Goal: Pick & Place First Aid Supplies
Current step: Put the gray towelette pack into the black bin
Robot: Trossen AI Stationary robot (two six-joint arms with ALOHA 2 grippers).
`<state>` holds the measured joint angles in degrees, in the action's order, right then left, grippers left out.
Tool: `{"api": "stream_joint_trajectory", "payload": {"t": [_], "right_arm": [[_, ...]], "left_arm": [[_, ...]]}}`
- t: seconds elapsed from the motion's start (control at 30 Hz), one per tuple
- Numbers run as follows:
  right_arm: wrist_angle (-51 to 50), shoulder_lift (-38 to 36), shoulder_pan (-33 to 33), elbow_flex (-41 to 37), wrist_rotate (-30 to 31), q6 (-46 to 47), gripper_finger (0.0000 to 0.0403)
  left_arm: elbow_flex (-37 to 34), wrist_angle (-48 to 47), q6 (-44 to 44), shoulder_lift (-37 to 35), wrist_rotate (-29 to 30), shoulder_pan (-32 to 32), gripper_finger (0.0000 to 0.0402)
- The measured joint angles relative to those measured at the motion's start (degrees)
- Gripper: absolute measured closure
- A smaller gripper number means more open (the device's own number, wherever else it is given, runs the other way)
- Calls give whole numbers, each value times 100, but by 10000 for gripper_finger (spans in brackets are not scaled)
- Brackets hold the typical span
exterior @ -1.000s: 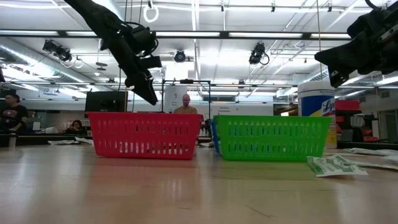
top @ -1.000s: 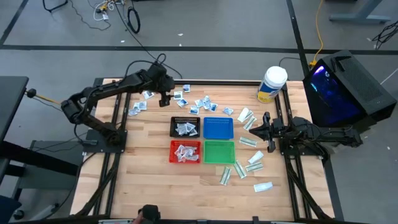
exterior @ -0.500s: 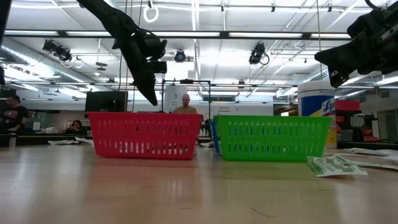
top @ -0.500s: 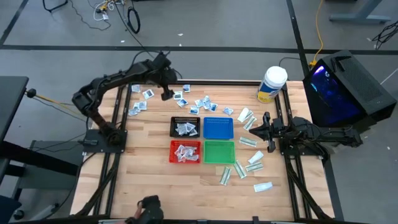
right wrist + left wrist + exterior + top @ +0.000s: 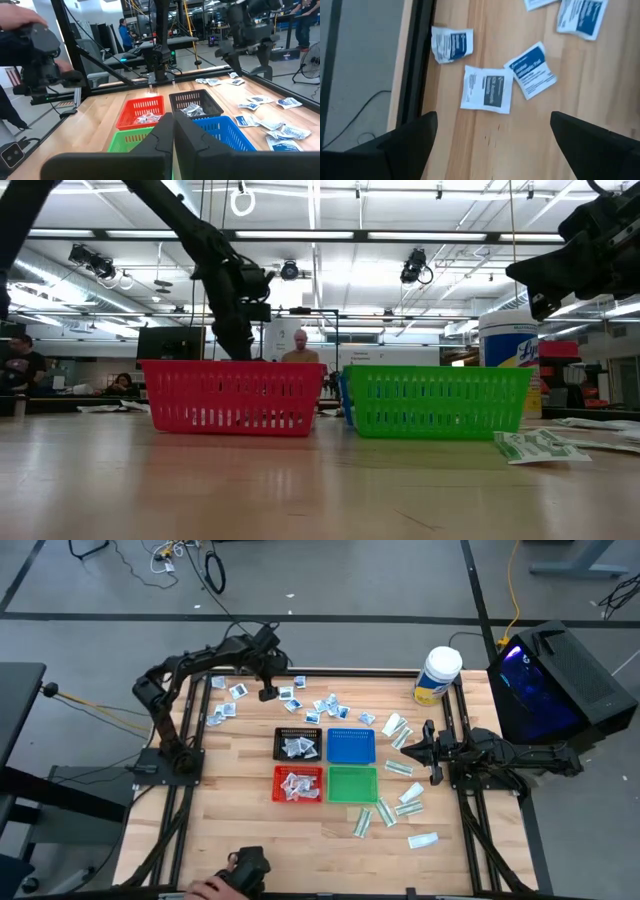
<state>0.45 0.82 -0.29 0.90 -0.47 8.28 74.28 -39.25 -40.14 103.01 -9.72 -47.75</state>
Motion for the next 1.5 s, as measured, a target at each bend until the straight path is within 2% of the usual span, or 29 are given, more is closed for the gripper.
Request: {"api": "stream_joint_trajectory", "payload": {"t": [0.4, 0.83, 1.07, 1.5], "right_arm": [[0, 0, 0, -2, 0, 2, 385], [0, 0, 1, -2, 0, 0, 385], [0, 0, 2, -1, -2, 1, 385], [0, 0, 0, -2, 0, 1, 385]], "left_arm": [[11, 12, -17, 329, -104, 42, 5], [796, -143, -4, 329, -109, 39, 5], [802, -204, -2, 590, -200, 58, 5], [800, -131, -391, 1134, 13, 109, 5]]}}
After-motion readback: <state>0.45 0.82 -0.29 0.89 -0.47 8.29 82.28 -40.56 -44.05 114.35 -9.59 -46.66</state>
